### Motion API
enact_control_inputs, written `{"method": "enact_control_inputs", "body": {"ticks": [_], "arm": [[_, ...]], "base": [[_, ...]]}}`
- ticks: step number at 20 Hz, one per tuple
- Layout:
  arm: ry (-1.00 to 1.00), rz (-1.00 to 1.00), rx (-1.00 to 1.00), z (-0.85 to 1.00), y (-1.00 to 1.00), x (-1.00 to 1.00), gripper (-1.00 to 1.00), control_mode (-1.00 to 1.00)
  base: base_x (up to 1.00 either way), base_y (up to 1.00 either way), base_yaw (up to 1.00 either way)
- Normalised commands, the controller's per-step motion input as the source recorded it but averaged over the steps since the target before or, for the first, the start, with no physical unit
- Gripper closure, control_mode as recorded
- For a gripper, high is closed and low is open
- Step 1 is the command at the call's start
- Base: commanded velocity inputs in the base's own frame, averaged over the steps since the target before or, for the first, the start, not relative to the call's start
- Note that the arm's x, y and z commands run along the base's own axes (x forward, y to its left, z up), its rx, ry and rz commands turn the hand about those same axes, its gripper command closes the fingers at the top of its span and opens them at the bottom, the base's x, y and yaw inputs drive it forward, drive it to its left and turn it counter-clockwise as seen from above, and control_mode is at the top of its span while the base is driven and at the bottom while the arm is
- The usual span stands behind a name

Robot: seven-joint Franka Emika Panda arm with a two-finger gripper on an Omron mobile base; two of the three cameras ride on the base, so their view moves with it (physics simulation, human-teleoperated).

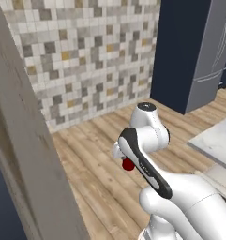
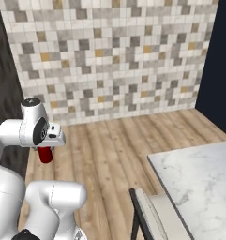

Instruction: Four empty soda cans are scattered around the kitchen. Gather all the cans and cluster them next to the stove for recycling.

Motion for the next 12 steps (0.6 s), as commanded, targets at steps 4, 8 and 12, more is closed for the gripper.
{"method": "enact_control_inputs", "body": {"ticks": [4,8,12], "arm": [[0.00,0.00,0.00,0.00,0.00,0.00,1.00,1.00],[0.00,0.00,0.00,0.00,0.00,0.00,1.00,1.00],[0.00,0.00,0.00,0.00,0.00,0.00,1.00,1.00]], "base": [[0.75,0.04,0.00],[0.75,0.02,0.00],[0.75,0.02,-0.02]]}}
